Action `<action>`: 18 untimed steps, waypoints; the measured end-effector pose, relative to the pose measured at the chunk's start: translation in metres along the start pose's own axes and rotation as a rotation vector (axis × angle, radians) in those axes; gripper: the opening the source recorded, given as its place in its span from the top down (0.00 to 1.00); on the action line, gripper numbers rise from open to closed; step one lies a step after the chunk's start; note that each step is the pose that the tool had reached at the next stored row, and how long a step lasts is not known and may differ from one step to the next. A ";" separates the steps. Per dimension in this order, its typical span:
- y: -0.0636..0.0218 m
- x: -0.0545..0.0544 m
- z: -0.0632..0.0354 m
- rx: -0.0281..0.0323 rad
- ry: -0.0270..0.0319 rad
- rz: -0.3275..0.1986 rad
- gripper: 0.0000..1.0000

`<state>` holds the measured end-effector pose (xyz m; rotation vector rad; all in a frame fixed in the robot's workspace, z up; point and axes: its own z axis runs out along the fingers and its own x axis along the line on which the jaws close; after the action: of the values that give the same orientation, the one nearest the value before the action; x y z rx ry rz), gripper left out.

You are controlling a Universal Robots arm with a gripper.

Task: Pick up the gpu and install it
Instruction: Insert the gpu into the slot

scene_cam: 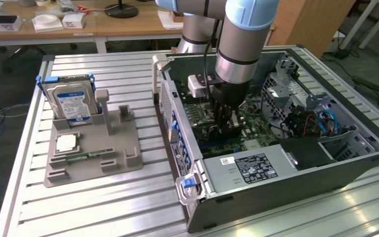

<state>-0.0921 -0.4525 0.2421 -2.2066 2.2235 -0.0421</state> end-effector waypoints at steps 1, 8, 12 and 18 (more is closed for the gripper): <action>0.0000 0.000 -0.0001 0.0002 0.0000 0.000 0.74; 0.0001 0.000 0.0007 0.0003 0.0009 0.000 0.74; 0.0002 0.000 0.0037 0.0004 0.0008 0.000 0.74; 0.0004 0.000 0.0055 0.0004 0.0007 0.000 0.74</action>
<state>-0.0923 -0.4525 0.2367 -2.2069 2.2234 -0.0432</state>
